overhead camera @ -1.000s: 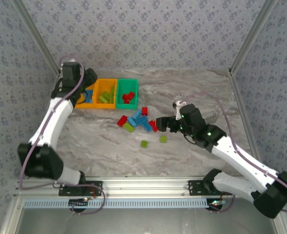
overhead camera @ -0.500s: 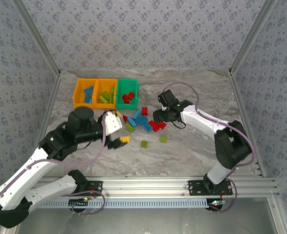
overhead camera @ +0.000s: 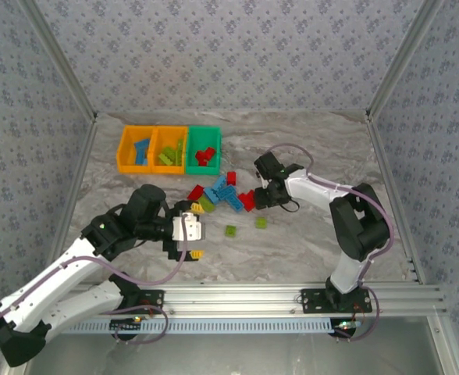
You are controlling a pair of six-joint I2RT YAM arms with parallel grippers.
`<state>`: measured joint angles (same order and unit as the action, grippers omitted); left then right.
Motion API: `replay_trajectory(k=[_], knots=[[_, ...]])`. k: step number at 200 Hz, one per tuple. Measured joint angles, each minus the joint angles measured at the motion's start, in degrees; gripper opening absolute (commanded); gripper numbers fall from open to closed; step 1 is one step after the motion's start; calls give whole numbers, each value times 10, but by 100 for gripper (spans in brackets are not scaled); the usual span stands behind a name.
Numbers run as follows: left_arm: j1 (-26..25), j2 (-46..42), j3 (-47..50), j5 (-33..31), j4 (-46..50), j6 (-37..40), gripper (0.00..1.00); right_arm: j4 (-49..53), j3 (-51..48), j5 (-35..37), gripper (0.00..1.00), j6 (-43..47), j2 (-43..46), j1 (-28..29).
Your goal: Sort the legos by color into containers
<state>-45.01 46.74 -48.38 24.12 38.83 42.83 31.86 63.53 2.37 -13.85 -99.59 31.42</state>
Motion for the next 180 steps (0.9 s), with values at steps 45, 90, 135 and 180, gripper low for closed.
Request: replay_trajectory(k=[45, 90, 135, 180], knots=[[23, -1, 11, 21, -9, 5, 99, 4, -1, -11, 64, 15, 0, 0], [42, 6, 14, 42, -15, 7, 99, 1, 63, -38, 58, 42, -66, -4], [45, 6, 19, 45, -17, 7, 99, -18, 96, -81, 49, 54, -97, -21], [48, 6, 21, 51, -18, 7, 99, -30, 82, -85, 43, 55, -88, -23]])
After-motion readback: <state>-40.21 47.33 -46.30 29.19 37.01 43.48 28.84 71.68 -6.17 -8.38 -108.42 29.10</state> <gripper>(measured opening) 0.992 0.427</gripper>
